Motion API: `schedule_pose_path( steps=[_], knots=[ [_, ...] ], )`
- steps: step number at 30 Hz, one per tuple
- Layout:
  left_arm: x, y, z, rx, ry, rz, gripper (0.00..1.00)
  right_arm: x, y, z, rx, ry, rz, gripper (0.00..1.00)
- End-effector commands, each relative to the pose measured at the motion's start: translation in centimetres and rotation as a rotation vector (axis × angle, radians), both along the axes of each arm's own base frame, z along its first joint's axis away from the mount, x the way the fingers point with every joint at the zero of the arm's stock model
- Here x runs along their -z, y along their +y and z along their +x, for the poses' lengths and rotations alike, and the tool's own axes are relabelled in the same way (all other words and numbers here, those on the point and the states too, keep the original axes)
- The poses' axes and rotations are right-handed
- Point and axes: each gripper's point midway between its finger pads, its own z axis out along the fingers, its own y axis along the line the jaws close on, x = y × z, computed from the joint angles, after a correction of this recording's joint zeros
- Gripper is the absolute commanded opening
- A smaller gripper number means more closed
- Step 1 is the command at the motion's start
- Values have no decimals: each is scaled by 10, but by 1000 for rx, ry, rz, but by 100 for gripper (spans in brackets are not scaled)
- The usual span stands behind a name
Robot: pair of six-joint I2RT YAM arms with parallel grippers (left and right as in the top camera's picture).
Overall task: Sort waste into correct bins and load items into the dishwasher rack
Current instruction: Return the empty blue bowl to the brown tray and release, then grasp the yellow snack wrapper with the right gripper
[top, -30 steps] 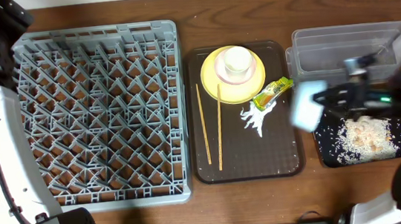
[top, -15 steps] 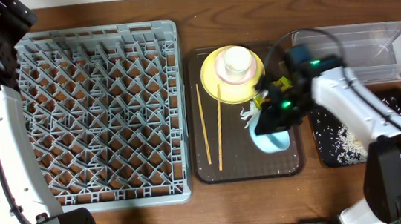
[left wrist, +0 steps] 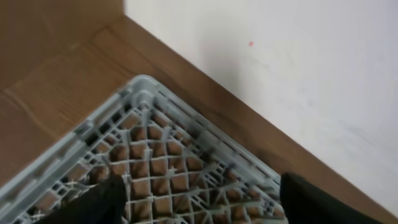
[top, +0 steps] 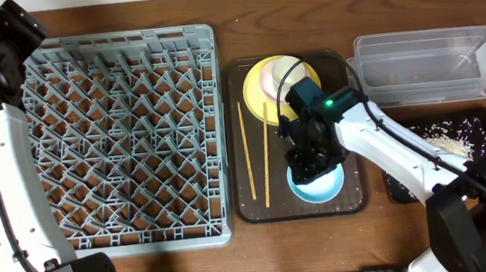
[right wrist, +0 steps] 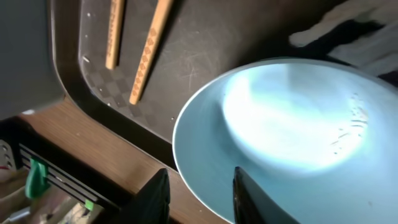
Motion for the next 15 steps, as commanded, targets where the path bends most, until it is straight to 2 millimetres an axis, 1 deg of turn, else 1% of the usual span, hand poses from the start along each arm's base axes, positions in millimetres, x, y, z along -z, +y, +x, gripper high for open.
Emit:
schedule_pose_path(
  steps=[1, 3, 5, 7, 9, 10, 11, 12, 13, 15],
  knots=[
    [-12, -42, 10, 159, -46, -46, 75, -31, 4, 32, 44, -99, 41, 35],
    [-13, -65, 14, 215, -47, -52, 74, -51, -1, 55, 71, -165, 50, 36],
    [-13, -92, 18, 290, -41, -29, 73, -74, -14, 82, 122, -246, 39, 37],
    [-12, -123, 20, 375, -34, 3, 72, -98, -35, 111, 187, -338, 11, 39],
    [-11, -157, 21, 464, -29, 24, 71, -122, -63, 139, 262, -439, -39, 41],
    [-9, -172, 21, 499, -25, 26, 70, -133, -81, 152, 299, -494, -77, 43],
    [-6, -189, 21, 538, -20, 27, 69, -144, -101, 164, 327, -548, -125, 47],
    [-3, -204, 20, 569, -13, 26, 69, -152, -119, 174, 356, -594, -174, 56],
    [2, -220, 21, 603, -2, 24, 69, -161, -143, 184, 406, -648, -240, 66],
    [13, -247, 20, 659, 23, 20, 69, -171, -174, 196, 476, -706, -315, 81]
  ],
)
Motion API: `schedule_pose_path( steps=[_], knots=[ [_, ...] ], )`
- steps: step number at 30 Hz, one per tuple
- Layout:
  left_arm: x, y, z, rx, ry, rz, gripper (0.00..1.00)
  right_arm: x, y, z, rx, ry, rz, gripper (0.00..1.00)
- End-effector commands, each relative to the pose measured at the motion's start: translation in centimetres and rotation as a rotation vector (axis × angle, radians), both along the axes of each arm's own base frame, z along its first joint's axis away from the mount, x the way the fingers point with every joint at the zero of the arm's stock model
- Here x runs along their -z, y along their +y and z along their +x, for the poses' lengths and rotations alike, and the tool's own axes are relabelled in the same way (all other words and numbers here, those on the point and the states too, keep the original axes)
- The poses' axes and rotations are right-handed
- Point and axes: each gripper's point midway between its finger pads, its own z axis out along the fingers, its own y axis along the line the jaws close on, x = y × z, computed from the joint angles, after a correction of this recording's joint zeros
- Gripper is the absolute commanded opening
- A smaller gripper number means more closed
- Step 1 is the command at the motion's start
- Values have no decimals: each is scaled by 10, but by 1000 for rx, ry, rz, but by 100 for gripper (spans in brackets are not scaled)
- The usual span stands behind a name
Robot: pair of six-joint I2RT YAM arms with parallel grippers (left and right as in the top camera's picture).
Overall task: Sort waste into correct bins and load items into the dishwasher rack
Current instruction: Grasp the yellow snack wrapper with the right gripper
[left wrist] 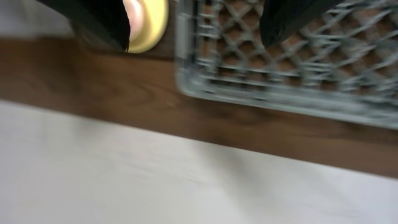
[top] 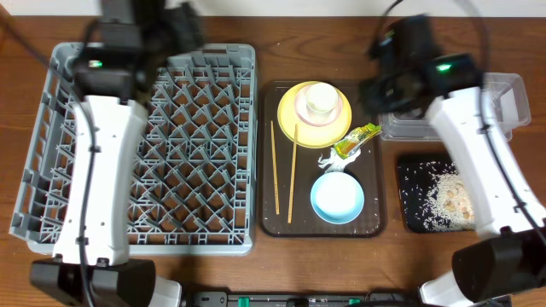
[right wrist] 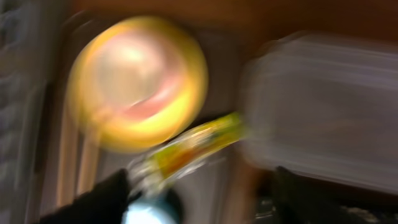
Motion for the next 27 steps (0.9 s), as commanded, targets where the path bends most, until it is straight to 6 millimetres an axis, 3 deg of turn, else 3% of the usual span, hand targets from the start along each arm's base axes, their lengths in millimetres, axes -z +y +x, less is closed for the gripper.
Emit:
schedule_pose_path(
  steps=[1, 4, 7, 10, 12, 13, 16, 19, 24, 27],
  knots=[
    [19, -41, 2, 106, 38, 29, 69, -26, -72, 18, 178, -111, -197, 82],
    [43, -76, -6, 182, 110, 44, 66, -27, -95, 20, 233, -119, -195, 95],
    [66, -107, -19, 298, 157, 115, 66, -24, -101, 18, 241, -101, -165, 93],
    [76, -113, -20, 328, 156, 216, 66, -19, -66, 13, 93, -61, -15, 68],
    [76, -99, -14, 259, 146, 281, 67, -18, -36, 6, -8, -33, 103, 50],
    [74, -90, -11, 217, 137, 315, 68, -16, -24, 1, -41, -13, 141, 48],
    [69, -57, 0, 93, 119, 394, 76, -3, 5, -17, -92, 65, 181, 47],
    [65, -25, 10, 1, 111, 420, 78, 27, 32, -39, -117, 164, 163, 51],
    [64, 16, 19, -86, 120, 412, 81, 84, 38, -68, -34, 273, 21, 56],
    [64, 37, 22, -131, 130, 409, 81, 109, 33, -71, -10, 256, -67, 56]
  ],
)
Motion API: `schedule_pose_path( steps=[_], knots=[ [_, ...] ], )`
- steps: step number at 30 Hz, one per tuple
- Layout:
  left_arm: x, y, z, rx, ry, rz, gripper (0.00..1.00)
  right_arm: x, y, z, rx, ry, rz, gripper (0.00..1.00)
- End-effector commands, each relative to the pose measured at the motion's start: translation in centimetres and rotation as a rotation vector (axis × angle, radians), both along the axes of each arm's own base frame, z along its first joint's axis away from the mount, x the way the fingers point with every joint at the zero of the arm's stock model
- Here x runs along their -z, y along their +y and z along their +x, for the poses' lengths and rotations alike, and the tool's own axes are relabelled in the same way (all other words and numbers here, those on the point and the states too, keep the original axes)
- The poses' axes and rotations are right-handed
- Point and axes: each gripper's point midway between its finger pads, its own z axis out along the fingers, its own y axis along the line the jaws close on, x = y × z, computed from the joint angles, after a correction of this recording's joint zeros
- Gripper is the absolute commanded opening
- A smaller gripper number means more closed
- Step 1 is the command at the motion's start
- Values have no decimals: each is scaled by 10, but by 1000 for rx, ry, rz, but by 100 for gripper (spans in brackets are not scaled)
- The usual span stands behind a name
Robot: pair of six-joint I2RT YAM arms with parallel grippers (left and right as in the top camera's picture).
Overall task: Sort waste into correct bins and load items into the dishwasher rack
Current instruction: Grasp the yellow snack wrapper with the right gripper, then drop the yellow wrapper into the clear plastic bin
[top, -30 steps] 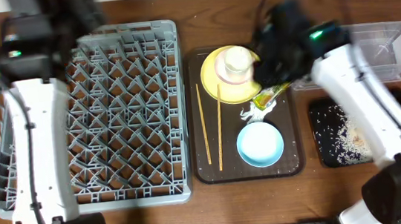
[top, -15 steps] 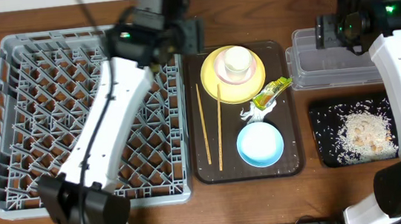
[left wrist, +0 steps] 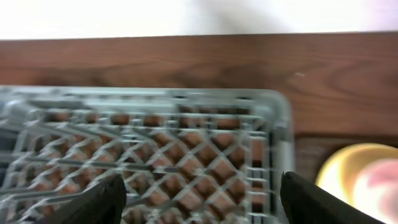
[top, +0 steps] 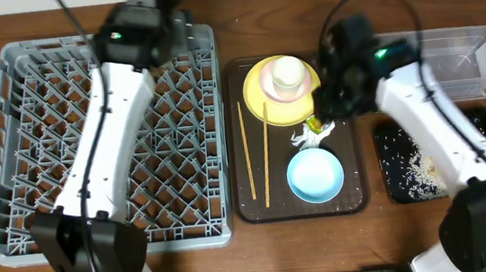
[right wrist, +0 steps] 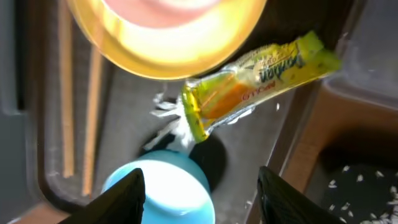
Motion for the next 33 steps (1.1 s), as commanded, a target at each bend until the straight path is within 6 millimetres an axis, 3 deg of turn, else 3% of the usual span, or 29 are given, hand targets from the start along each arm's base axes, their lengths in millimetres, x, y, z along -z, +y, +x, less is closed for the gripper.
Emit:
schedule_pose_path(
  steps=[1, 8, 20, 23, 26, 30, 33],
  knots=[
    [-14, 27, 2, -57, -33, 28, 81, 17, -18, 0, 100, -37, -129, 56],
    [-14, 52, 3, -108, -32, 29, 82, 46, -21, 9, 195, -97, -117, 49],
    [-14, 54, 3, -113, -31, 29, 82, 81, -18, 8, 257, -140, -55, 29],
    [-14, 54, 3, -113, -32, 29, 82, 80, -16, 12, 258, -158, -46, 11],
    [-14, 54, 3, -113, -32, 29, 82, 78, -14, 16, 258, -176, -37, 1],
    [-14, 54, 3, -113, -32, 29, 82, 64, -10, 26, 259, -207, -21, 1],
    [-14, 54, 3, -113, -32, 29, 82, 25, -4, 44, 261, -273, 13, 1]
  ],
)
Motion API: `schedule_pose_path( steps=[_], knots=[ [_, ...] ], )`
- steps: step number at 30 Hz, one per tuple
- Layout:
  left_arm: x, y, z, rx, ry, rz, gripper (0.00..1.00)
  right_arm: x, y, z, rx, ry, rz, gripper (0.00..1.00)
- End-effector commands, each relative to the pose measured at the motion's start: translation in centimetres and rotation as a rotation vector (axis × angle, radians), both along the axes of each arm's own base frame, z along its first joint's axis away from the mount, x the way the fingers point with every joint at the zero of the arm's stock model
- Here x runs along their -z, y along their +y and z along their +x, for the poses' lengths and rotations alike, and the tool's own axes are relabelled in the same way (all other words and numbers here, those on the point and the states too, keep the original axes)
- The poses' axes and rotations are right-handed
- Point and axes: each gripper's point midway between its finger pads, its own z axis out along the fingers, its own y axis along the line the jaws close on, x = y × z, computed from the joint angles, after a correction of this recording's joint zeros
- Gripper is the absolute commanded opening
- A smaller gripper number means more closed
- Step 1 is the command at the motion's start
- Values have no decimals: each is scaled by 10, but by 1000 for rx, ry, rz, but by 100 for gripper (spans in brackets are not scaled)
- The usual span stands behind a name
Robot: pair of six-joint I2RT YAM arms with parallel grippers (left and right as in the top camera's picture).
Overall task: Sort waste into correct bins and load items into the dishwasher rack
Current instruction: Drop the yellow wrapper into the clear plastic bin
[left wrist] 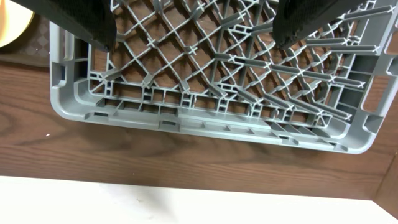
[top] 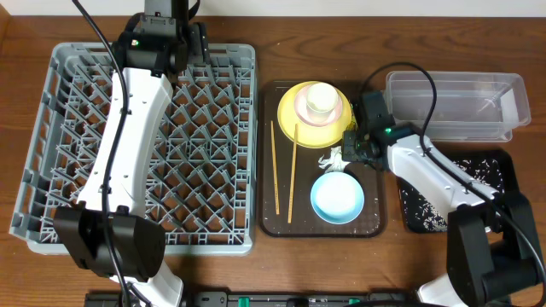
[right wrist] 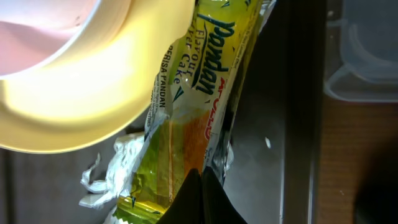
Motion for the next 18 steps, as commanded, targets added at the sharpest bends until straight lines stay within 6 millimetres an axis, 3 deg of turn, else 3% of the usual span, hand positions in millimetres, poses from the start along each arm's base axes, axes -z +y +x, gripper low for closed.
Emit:
schedule_pose_path(
  steps=[1, 2, 5, 7, 9, 12, 18],
  knots=[
    [-13, 4, -1, -2, -29, 14, 82, -72, 12, 35, -9, -175, 48, 1],
    [-13, 4, -1, -2, -29, 14, 82, -85, 14, 38, -20, -200, 52, 1],
    [-13, 4, -1, -2, -28, 14, 82, -148, 4, 55, -42, -341, 0, 1],
    [-13, 4, -1, -2, -29, 14, 82, -178, -19, 59, 9, -408, -86, 1],
    [-13, 4, -1, -2, -29, 14, 82, -193, -46, 58, 67, -442, -174, 1],
    [-13, 4, -1, -2, -28, 14, 82, -192, -88, 51, 159, -404, -257, 1],
    [-13, 4, -1, -1, -28, 14, 82, -157, -162, 43, 357, -264, -180, 1]
  ],
)
